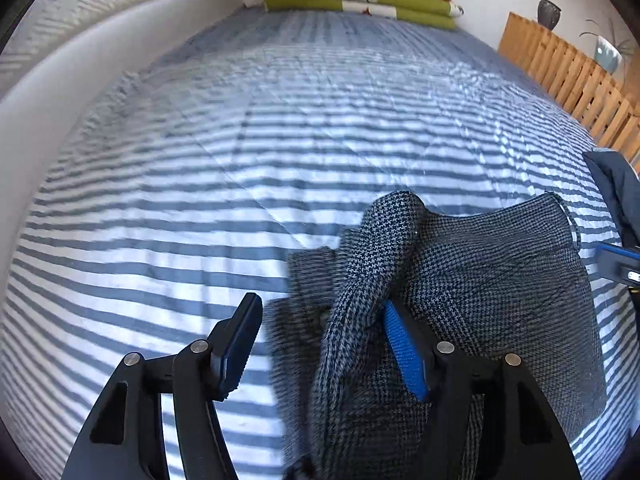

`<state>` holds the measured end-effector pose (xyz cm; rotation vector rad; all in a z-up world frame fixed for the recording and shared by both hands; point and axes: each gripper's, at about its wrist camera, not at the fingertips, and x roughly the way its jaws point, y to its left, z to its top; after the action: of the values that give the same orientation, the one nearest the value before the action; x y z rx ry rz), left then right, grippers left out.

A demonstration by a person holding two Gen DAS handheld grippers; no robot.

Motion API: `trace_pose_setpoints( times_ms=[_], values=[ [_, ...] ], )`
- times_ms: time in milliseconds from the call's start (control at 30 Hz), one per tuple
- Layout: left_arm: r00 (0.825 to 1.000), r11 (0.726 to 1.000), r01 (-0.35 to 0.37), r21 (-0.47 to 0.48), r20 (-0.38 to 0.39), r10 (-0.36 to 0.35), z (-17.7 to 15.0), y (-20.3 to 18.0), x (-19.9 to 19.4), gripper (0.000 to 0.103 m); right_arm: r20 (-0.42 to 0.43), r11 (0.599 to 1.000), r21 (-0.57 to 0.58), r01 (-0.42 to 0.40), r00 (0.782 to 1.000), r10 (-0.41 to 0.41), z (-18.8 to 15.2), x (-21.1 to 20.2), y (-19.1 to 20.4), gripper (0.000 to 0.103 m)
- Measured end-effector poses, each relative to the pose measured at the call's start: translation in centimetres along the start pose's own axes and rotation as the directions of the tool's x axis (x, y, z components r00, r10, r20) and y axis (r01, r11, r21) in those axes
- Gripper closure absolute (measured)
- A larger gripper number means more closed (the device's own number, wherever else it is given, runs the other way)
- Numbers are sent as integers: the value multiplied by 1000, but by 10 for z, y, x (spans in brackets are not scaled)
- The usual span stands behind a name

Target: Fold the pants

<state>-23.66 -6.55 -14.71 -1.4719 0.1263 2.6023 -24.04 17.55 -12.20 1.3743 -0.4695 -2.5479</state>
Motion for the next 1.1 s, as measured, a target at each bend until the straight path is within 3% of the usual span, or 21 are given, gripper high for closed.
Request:
trace_pose_setpoints(
  times_ms=[100,233,433,533,633,767,900,1100],
  values=[
    [998,1000,-6,23,60,4,-6,4,-34,43,8,1000,-7,9,1000,-9,-40,-34,-4,86],
    [996,996,27,89,79,-34,-29,-5,-67,44,-90,994,91,-56,994,64,-108,-44,-12,86],
    [997,995,27,92,63,-33,-51,-5,-89,49,-141,990,125,-60,987,78,-127,-22,-12,86],
    [997,995,31,98,67,-37,-51,-4,-98,50,-130,989,133,-62,988,80,-126,-21,-13,94],
    [997,994,24,110,69,-32,-55,-3,-101,51,-120,991,120,-66,989,80,-130,-31,-10,103],
    [997,993,22,116,66,-29,-58,-1,-105,51,-134,988,146,-54,988,74,-145,-46,-18,103],
    [998,992,25,123,60,-33,-64,-2,-106,51,-145,977,185,-106,980,134,-168,-68,-22,103],
    [998,991,42,131,41,-48,-75,-6,-114,51,-194,983,26,-183,964,184,-215,-103,26,103]
  ],
)
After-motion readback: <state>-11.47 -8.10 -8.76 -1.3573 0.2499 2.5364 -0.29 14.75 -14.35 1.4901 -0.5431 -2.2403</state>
